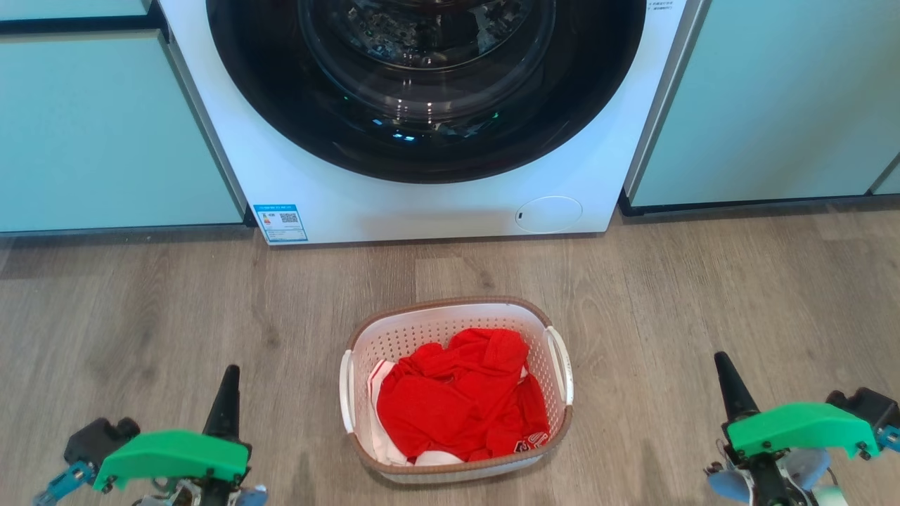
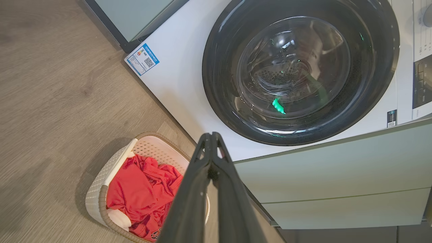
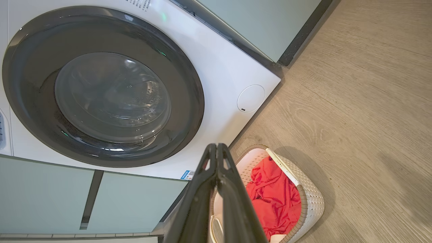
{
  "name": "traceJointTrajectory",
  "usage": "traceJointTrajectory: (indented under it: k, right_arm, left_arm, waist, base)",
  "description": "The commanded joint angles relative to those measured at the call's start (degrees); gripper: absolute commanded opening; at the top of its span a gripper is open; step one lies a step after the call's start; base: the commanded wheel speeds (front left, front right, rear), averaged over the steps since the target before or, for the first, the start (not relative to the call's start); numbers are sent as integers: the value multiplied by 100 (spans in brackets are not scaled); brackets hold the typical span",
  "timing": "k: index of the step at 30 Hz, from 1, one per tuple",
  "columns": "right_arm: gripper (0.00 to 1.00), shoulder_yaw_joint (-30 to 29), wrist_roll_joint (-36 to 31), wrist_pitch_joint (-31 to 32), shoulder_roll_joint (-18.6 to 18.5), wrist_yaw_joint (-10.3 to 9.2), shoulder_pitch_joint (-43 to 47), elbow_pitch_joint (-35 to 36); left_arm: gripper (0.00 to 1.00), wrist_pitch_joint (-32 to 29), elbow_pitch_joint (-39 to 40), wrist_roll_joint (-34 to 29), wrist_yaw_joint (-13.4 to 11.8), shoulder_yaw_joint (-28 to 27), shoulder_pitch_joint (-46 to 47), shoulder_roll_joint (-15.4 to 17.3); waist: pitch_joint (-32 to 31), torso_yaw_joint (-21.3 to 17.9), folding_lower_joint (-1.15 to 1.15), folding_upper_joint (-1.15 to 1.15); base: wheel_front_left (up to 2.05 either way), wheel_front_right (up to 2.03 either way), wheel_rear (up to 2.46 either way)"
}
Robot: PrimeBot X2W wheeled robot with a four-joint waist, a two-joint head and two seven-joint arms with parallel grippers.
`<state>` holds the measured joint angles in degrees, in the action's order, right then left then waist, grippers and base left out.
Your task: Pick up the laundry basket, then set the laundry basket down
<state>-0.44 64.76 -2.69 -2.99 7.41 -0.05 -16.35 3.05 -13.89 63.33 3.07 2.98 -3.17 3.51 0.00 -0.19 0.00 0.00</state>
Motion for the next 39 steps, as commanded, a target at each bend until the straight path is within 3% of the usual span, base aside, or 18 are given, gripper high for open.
traceJointTrajectory:
  k: [1,39]
  right_arm:
    - [0,4,197,48,-110,6,-338,212]
    - [0,-366,2508,670,-117,7,-560,239]
  left_arm:
    - [0,-50,146,205,63,-203,390,97]
    - [0,-682,16,2652,388,-665,843,88]
  waist:
    - [1,1,0,0]
    - [16,16,0,0]
  base:
    - [0,0,0]
    - [0,0,0]
